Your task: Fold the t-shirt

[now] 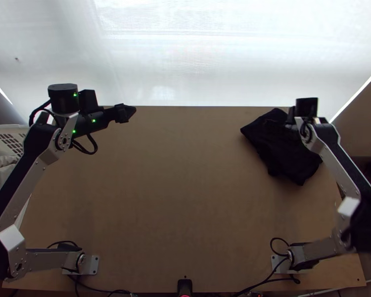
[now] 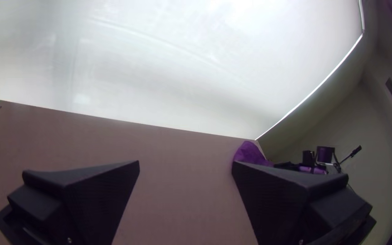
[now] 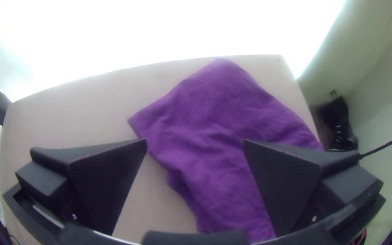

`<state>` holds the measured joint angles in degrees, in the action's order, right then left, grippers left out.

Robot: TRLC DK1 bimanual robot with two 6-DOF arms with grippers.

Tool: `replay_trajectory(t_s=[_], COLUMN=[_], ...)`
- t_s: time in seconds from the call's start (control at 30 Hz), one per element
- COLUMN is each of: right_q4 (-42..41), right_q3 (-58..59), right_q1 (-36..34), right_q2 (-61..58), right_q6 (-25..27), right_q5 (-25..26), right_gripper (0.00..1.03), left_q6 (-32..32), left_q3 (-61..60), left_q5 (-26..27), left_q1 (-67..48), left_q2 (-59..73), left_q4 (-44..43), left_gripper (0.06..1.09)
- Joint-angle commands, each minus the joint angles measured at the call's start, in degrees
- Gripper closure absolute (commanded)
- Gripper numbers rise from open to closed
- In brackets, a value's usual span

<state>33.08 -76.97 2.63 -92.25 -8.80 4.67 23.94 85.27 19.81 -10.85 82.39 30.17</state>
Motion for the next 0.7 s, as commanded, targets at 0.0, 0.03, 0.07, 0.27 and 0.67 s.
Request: replay_trajectory(t_s=[0.0, 0.03, 0.07, 0.27, 0.67], right_q4=[-2.3, -4.0, -5.7, -7.2, -11.8], right_q3=[13.9, 15.6, 17.0, 18.6, 32.3], right_q1=[-0.8, 0.0, 0.7, 3.4, 3.1], right_q2=[23.1, 26.5, 29.8, 40.7, 54.7], right_q6=[8.2, 10.1, 10.8, 9.5, 8.0], right_q5=[-3.3, -4.1, -4.4, -4.8, -4.7], right_gripper=[0.04, 0.04, 0.04, 0.04, 0.04], left_q6=[-1.2, -2.1, -3.0, -2.6, -6.7], left_q3=[-6.3, -9.2, -12.9, -28.5, -51.2], left_q5=[-4.5, -6.0, -7.6, -10.0, -23.2], left_q1=[1.7, 2.4, 2.9, 7.3, 13.0], left_q2=[-5.9, -8.1, -10.8, -23.9, -51.2], left_q4=[-6.0, -9.3, -13.7, -23.0, -30.7], left_gripper=[0.10, 0.10, 0.10, 0.10, 0.10])
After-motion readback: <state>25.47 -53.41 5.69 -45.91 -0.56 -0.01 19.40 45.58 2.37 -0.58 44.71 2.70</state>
